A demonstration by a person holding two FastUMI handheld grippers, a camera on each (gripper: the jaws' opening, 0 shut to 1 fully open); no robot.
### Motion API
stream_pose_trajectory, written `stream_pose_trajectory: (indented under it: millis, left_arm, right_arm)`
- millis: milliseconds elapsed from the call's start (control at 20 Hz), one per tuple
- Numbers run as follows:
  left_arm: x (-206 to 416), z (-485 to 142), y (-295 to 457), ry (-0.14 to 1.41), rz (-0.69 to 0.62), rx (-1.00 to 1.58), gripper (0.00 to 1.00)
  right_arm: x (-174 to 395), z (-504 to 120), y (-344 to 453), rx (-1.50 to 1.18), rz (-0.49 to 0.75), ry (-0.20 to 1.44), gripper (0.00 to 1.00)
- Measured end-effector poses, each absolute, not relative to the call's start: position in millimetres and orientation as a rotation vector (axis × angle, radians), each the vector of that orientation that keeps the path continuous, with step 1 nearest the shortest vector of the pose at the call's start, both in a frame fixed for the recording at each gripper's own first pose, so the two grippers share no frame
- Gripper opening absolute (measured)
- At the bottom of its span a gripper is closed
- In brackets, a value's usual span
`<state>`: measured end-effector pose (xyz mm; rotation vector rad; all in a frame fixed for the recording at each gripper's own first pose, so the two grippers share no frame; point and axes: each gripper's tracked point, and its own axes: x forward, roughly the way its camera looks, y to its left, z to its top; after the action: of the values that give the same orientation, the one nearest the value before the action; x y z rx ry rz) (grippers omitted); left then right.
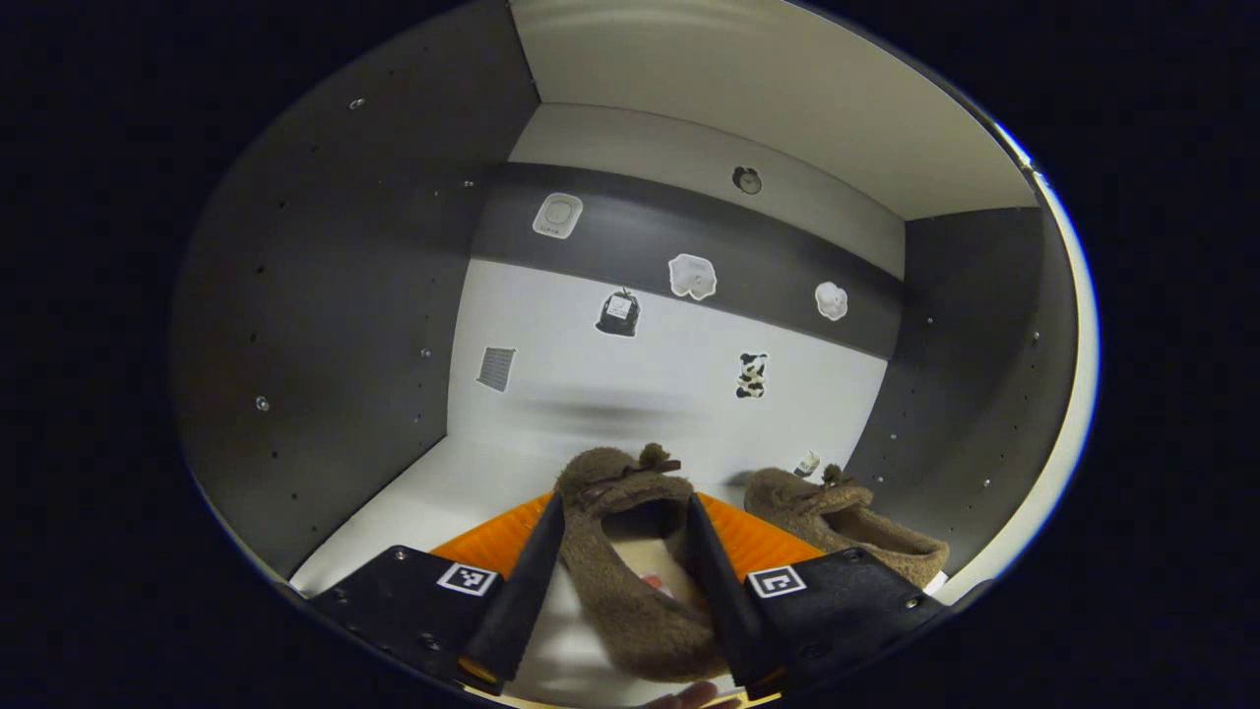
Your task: Grab one shoe with the right hand and put it into the shoe cabinet, grab the other shoe with the left hand and put it into the shoe cabinet; then close the right door with the right hand and the left door with the left hand.
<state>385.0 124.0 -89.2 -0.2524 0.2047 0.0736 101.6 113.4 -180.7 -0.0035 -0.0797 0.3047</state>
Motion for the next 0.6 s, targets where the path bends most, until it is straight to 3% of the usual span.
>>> stream_pose_trajectory:
  millis: [500, 550, 600]
  left_arm:
    - [283, -69, 112, 0.097, 0.029, -0.268, 0.9]
    - [268, -70, 110, 0.087, 0.022, -0.263, 1.0]
    - [254, -70, 108, 0.072, 0.014, -0.244, 0.96]
  right_arm:
    - [48, -187, 111, -0.029, 0.262, -0.102, 0.99]
    - [41, -189, 111, -0.032, 0.257, -0.103, 0.99]
    - [34, -189, 111, -0.039, 0.25, -0.108, 0.99]
